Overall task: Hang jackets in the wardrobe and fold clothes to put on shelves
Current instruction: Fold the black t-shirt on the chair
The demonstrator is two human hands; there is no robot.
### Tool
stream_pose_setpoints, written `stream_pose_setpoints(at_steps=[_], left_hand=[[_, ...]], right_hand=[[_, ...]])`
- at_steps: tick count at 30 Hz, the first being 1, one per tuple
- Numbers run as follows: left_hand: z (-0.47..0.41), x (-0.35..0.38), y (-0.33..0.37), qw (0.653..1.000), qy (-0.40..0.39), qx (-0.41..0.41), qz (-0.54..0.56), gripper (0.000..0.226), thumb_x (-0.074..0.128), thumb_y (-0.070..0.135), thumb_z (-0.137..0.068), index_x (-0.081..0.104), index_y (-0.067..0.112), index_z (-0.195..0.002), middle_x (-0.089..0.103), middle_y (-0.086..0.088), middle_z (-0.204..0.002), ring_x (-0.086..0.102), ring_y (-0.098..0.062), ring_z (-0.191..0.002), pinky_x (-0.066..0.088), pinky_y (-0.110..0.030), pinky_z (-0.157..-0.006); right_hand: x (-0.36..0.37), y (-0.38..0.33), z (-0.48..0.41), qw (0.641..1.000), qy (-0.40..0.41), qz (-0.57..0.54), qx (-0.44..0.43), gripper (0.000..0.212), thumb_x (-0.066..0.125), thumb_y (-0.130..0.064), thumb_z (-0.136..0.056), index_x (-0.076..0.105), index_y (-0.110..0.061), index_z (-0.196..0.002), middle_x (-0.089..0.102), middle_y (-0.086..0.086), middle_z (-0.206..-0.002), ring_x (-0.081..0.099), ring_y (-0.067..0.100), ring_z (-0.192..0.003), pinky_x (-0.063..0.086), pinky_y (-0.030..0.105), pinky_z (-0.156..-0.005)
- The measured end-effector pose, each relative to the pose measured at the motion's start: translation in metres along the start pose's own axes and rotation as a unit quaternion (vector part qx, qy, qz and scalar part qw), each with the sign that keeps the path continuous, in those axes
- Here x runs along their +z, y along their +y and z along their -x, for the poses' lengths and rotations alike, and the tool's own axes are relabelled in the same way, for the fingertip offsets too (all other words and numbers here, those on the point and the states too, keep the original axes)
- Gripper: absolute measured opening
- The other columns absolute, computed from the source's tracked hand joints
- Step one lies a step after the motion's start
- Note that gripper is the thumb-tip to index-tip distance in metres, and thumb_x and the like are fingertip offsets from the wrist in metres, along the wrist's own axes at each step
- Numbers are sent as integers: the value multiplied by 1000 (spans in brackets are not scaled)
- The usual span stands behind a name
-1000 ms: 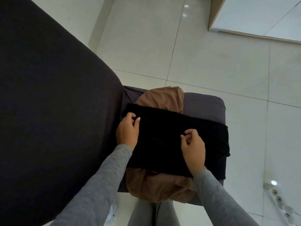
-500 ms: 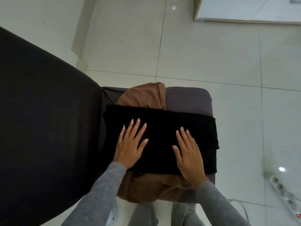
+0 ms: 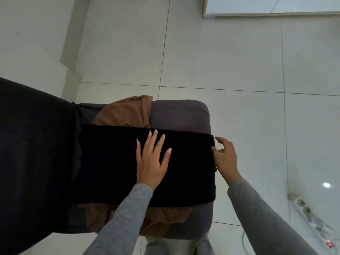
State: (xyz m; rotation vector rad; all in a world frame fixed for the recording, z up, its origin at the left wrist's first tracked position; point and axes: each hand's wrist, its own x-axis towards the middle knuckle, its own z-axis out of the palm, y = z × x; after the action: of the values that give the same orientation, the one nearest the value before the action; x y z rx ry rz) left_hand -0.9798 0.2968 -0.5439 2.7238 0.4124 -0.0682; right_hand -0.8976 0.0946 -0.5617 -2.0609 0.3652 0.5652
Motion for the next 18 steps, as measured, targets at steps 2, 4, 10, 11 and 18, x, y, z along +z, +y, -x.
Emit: stream_pose_setpoints(at_steps=[2, 4, 10, 11, 18], left_hand=[[3, 8, 2, 999, -6, -6, -39, 54, 29, 48, -96, 39, 21, -141, 28, 0, -153, 15, -12, -143, -3, -36, -117], [3, 11, 2, 998, -2, 0, -62, 54, 28, 47, -96, 38, 20, -142, 28, -1, -153, 18, -14, -143, 4, -40, -118], [2, 14, 4, 995, -3, -11, -102, 56, 25, 47, -96, 34, 19, -145, 26, -2, -154, 16, -13, -143, 7, -41, -117], [2, 15, 4, 994, -4, -11, -107, 56, 25, 46, -96, 33, 19, -145, 25, -2, -154, 15, -13, -143, 6, -41, -117], [2, 17, 4, 992, -6, -6, -126, 57, 24, 45, -97, 30, 18, -146, 24, -3, -155, 15, -15, -144, 7, -42, -117]], right_hand=[[-7, 3, -9, 1000, -21, -12, -1, 19, 55, -10, -91, 59, -14, -109, 56, 1, -114, 59, 15, -88, 42, 18, -79], [-9, 5, -13, 999, -23, -25, -3, 6, 57, -9, -90, 60, -12, -94, 62, 4, -105, 56, 5, -74, 42, 13, -70], [-8, 10, -17, 999, -1, 20, -31, 16, 55, -13, -90, 58, -24, -78, 56, -6, -89, 56, 15, -80, 47, 33, -76], [-9, 10, -17, 999, 8, 33, -33, 15, 55, -15, -90, 58, -24, -78, 55, -8, -88, 56, 15, -80, 46, 33, -74], [-22, -4, -33, 994, 32, 93, -37, 14, 50, -16, -89, 60, -23, -81, 54, -12, -92, 54, 15, -76, 34, 26, -59]])
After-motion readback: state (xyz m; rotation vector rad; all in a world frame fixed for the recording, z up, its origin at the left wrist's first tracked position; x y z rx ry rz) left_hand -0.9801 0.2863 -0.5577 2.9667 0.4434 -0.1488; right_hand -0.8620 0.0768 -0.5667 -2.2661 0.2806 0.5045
